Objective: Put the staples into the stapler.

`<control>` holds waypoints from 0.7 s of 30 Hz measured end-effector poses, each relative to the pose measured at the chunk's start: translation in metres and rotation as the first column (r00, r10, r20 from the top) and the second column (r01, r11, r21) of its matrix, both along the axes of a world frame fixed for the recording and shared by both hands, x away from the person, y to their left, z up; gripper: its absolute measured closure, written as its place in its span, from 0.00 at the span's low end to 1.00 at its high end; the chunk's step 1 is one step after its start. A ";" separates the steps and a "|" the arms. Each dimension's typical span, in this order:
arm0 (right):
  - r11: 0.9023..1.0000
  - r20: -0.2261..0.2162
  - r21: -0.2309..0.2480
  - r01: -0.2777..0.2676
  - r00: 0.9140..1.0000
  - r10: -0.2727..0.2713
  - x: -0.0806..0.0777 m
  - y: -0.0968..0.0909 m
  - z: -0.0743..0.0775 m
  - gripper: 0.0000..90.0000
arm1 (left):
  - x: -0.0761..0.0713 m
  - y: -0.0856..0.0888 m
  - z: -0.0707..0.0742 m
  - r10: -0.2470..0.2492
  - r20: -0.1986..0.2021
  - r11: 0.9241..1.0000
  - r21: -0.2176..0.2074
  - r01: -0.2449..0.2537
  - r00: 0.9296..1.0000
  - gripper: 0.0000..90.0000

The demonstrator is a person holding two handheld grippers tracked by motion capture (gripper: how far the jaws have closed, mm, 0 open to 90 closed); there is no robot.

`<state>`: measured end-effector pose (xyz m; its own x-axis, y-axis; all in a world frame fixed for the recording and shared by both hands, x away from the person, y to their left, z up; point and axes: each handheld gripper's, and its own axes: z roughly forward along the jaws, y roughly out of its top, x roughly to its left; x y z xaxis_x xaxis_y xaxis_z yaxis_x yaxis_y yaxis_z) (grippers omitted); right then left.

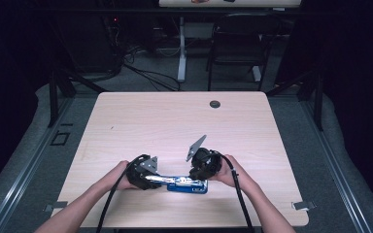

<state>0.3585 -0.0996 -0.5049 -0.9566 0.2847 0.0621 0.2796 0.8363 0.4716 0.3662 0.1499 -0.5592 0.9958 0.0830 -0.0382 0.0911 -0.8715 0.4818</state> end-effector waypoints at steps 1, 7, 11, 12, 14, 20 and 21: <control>1.000 -0.004 -0.001 -0.001 1.000 0.001 0.000 0.000 -0.002 0.88 | 0.000 0.000 0.000 0.000 0.001 1.000 0.001 0.000 1.000 0.70; 1.000 -0.002 -0.011 -0.017 1.000 0.017 0.000 0.000 -0.007 0.88 | 0.000 0.000 0.000 -0.001 0.002 1.000 0.001 0.001 1.000 0.70; 0.999 0.003 -0.020 -0.028 1.000 0.028 0.000 0.000 -0.009 0.88 | 0.000 0.000 0.000 -0.002 0.002 1.000 0.001 0.002 1.000 0.70; 0.999 0.005 -0.020 -0.031 1.000 0.031 -0.001 0.001 -0.010 0.88 | 0.000 0.000 0.000 -0.001 0.002 1.000 0.001 0.001 1.000 0.70; 0.999 0.011 -0.029 -0.036 0.999 0.037 -0.001 0.000 -0.011 0.88 | 0.000 0.000 0.000 -0.002 0.002 1.000 0.001 0.002 1.000 0.70; 0.997 0.020 -0.038 -0.060 0.998 0.061 -0.001 0.000 -0.013 0.88 | 0.000 0.000 0.000 -0.001 -0.001 1.000 0.000 0.001 1.000 0.70; 0.998 0.021 -0.032 -0.059 0.998 0.060 -0.001 0.000 -0.014 0.88 | 0.000 0.000 0.000 0.000 -0.001 1.000 0.000 0.000 1.000 0.70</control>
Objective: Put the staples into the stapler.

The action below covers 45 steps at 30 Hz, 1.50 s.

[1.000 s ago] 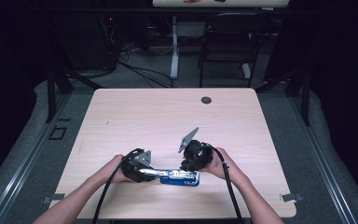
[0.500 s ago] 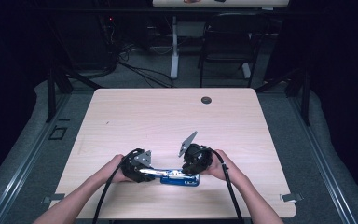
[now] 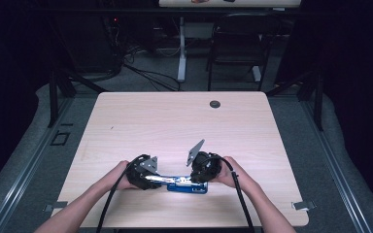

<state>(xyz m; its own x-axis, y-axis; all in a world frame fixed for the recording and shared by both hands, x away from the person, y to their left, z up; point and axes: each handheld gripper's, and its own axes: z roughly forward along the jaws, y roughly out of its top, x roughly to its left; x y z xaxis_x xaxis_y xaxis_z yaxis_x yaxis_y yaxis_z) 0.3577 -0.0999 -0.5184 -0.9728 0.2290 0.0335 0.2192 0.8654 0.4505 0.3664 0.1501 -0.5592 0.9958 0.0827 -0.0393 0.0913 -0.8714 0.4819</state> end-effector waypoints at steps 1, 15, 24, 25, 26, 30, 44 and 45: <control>1.000 0.005 -0.002 -0.006 1.000 0.006 0.000 0.000 -0.001 0.88 | 0.000 0.000 0.000 0.001 0.002 1.000 0.000 -0.001 1.000 0.70; 0.999 0.017 -0.003 -0.045 0.999 0.045 -0.001 -0.002 -0.003 0.88 | -0.001 0.000 -0.001 0.014 0.018 1.000 -0.007 -0.014 1.000 0.70; 0.997 0.030 -0.021 -0.080 0.996 0.080 -0.001 -0.001 -0.004 0.88 | -0.001 -0.001 -0.001 0.013 0.020 1.000 -0.004 -0.013 1.000 0.70; 0.997 0.026 -0.020 -0.080 0.996 0.081 -0.001 0.000 -0.004 0.88 | -0.001 -0.001 -0.001 0.012 0.021 1.000 -0.004 -0.012 1.000 0.70; 0.997 0.026 -0.015 -0.081 0.996 0.081 -0.001 0.000 -0.005 0.88 | -0.001 -0.001 -0.001 0.012 0.021 1.000 -0.004 -0.012 1.000 0.70; 0.996 0.028 -0.022 -0.086 0.996 0.086 -0.001 -0.002 -0.004 0.88 | -0.001 -0.001 -0.001 0.012 0.020 1.000 -0.003 -0.012 1.000 0.70; 0.995 0.025 -0.033 -0.095 0.995 0.096 -0.001 -0.004 -0.003 0.87 | -0.001 -0.001 -0.001 0.013 0.022 1.000 -0.005 -0.012 1.000 0.70; 0.996 0.022 -0.022 -0.090 0.996 0.090 -0.001 -0.004 -0.004 0.87 | -0.001 -0.001 -0.001 0.012 0.021 1.000 -0.003 -0.012 1.000 0.70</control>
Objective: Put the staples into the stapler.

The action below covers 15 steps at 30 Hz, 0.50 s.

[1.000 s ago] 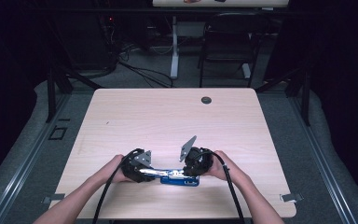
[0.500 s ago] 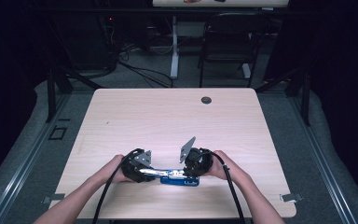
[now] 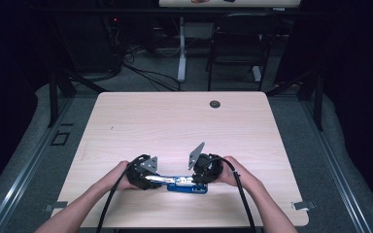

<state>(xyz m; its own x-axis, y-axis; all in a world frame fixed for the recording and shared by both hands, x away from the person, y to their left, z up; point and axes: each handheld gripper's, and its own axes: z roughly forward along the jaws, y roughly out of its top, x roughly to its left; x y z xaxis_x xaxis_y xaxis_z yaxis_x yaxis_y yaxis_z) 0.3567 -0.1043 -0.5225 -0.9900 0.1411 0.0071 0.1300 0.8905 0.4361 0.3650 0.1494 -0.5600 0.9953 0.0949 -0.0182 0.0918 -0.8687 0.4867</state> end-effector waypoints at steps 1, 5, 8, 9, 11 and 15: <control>1.000 0.000 0.000 -0.001 1.000 0.001 0.000 0.000 0.000 0.87 | 0.000 0.000 0.000 0.000 -0.001 1.000 0.000 0.000 1.000 0.70; 1.000 0.000 -0.002 -0.004 1.000 0.004 0.000 -0.001 0.000 0.87 | 0.000 0.000 0.000 0.001 -0.003 1.000 -0.003 -0.001 1.000 0.70; 1.000 -0.002 -0.010 -0.013 1.000 0.013 0.002 -0.002 0.001 0.87 | 0.000 0.000 0.000 0.001 -0.004 1.000 -0.004 -0.001 1.000 0.70; 1.000 -0.003 -0.011 -0.012 1.000 0.012 0.002 -0.002 0.001 0.87 | 0.001 0.000 0.000 -0.006 -0.014 1.000 0.001 0.006 1.000 0.70; 1.000 -0.003 -0.006 -0.007 1.000 0.007 0.001 -0.002 0.001 0.87 | 0.001 0.000 0.000 -0.004 -0.011 1.000 -0.002 0.004 1.000 0.70; 1.000 -0.001 -0.016 -0.008 1.000 0.008 0.001 -0.001 0.002 0.87 | 0.000 0.000 0.000 0.000 -0.002 1.000 0.000 0.000 1.000 0.70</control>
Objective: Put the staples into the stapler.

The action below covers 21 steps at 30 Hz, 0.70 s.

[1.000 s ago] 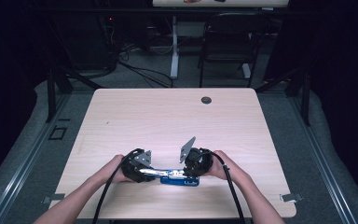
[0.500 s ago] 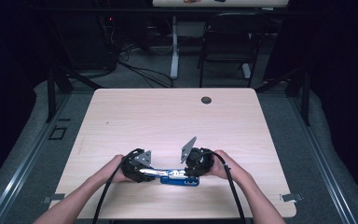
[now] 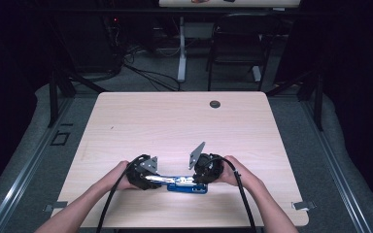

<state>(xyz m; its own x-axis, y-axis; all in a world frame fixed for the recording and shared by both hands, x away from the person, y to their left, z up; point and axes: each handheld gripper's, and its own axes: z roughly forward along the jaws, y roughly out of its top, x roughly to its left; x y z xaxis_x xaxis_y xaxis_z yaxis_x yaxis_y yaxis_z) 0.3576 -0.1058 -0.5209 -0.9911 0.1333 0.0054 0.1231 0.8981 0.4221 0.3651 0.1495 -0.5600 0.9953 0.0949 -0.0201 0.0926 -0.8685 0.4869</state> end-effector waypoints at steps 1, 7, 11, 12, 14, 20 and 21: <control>1.000 -0.003 0.000 -0.004 1.000 0.004 0.000 0.000 0.000 0.87 | 0.000 0.000 0.000 0.000 0.001 1.000 -0.001 0.000 1.000 0.70; 1.000 -0.008 0.009 0.003 1.000 -0.003 0.000 -0.002 0.000 0.87 | 0.000 0.000 0.000 0.000 0.001 1.000 0.000 0.000 1.000 0.70; 1.000 -0.008 0.016 0.002 1.000 -0.002 0.000 -0.003 0.000 0.87 | 0.000 0.000 0.000 -0.001 0.001 1.000 0.001 0.001 1.000 0.70; 1.000 -0.008 0.016 0.002 1.000 -0.002 0.000 -0.003 0.000 0.87 | 0.000 0.000 0.000 -0.001 0.001 1.000 0.001 0.001 1.000 0.70; 1.000 -0.012 0.011 0.002 1.000 -0.001 0.000 -0.004 0.001 0.87 | 0.000 0.000 0.000 0.000 0.001 1.000 0.000 0.000 1.000 0.70; 1.000 -0.022 0.001 0.002 1.000 -0.002 0.001 -0.006 0.001 0.86 | 0.000 0.000 0.000 -0.001 0.001 1.000 0.002 0.001 1.000 0.70; 1.000 -0.022 0.009 0.004 1.000 -0.004 0.001 -0.006 0.001 0.86 | 0.000 0.000 0.000 -0.001 0.000 1.000 0.001 0.001 1.000 0.70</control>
<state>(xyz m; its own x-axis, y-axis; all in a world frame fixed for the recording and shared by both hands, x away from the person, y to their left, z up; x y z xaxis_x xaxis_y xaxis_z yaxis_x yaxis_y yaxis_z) 0.3587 -0.1118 -0.5204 -0.9901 0.1373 0.0288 0.1364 0.8938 0.4272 0.3652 0.1493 -0.5598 0.9954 0.0939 -0.0199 0.0917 -0.8693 0.4857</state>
